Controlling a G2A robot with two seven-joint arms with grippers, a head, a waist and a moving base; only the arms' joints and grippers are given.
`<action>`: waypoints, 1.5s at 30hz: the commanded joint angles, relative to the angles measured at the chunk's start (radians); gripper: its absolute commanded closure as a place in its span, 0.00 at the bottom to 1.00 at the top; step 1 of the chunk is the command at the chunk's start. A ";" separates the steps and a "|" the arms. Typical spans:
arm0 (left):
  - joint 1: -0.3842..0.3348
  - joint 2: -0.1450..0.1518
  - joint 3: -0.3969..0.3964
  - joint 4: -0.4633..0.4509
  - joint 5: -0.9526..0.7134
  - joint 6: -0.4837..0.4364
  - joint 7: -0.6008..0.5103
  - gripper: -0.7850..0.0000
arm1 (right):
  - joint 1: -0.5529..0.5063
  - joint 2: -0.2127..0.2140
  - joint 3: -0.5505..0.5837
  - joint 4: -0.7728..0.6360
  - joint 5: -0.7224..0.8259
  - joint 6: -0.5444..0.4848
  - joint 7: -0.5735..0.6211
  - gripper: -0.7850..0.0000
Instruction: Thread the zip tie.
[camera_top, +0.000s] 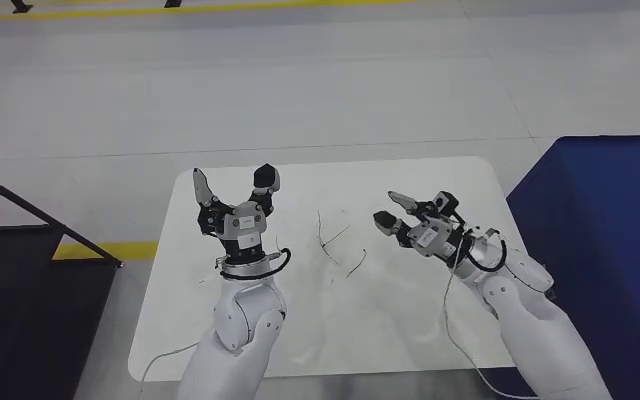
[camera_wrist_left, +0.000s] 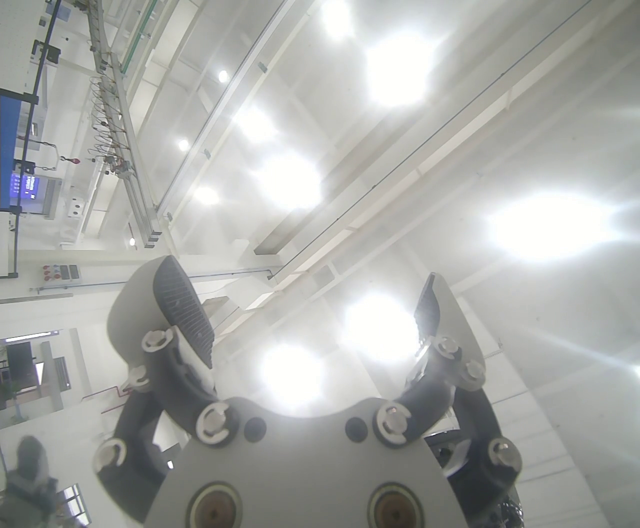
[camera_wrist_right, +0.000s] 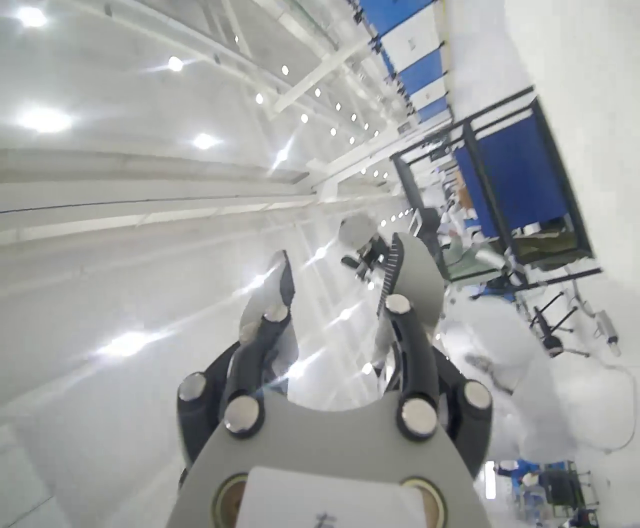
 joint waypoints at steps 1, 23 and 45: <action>0.000 0.000 0.000 0.000 0.000 0.000 0.000 0.00 | 0.000 0.000 0.000 0.000 0.000 0.000 0.000 0.70; 0.000 0.000 0.000 0.000 0.000 0.000 0.000 0.00 | -0.020 0.000 0.008 -0.022 0.019 -0.001 0.005 0.00; 0.000 0.000 0.000 0.000 0.000 0.000 0.000 0.00 | -0.020 0.000 0.008 -0.022 0.019 -0.001 0.005 0.00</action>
